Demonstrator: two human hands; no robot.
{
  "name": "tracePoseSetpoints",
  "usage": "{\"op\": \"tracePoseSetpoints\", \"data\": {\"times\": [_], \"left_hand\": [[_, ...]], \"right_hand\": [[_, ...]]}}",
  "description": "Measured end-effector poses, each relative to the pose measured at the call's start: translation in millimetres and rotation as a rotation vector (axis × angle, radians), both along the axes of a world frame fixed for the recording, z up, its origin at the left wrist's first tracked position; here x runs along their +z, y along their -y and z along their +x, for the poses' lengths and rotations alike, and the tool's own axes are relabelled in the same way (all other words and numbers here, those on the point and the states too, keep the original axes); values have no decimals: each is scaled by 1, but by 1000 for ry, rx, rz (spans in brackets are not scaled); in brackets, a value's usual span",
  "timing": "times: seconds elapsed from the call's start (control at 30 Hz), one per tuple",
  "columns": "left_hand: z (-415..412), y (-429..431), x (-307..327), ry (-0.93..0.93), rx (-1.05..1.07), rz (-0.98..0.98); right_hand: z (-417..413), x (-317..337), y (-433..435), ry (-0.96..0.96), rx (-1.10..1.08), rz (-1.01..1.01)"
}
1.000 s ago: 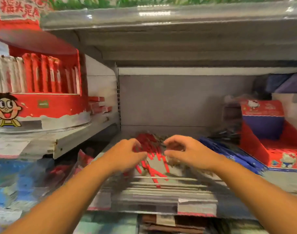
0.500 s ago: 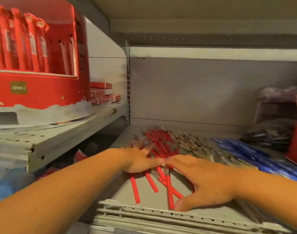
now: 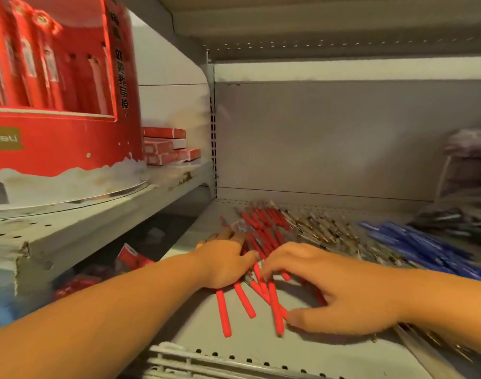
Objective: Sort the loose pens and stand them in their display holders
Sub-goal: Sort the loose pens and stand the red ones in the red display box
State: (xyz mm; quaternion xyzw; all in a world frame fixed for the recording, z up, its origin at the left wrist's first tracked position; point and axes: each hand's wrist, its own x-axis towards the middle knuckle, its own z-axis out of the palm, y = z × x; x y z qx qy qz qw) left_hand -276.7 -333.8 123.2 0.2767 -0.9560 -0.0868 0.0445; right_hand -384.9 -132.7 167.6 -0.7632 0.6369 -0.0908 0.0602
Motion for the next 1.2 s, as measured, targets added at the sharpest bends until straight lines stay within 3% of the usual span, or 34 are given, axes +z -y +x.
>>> {"op": "tracePoseSetpoints", "data": {"times": [0.2, 0.37, 0.6, 0.77, 1.0, 1.2], "left_hand": [[-4, 1, -2, -28, -51, 34], [-6, 1, -2, -14, -90, 11], [0, 4, 4, -85, -76, 0], [1, 6, 9, -101, -45, 11], [-17, 15, 15, 78, -94, 77], [-26, 25, 15, 38, -38, 163]], "right_hand": [[-14, 0, -14, -82, 114, 181], [-11, -9, 3, -189, 105, 53], [11, -18, 44, -165, 38, -115], [10, -17, 35, -129, -8, -88], [29, -21, 24, -165, -18, -18], [25, -22, 31, -139, -136, 11]]}}
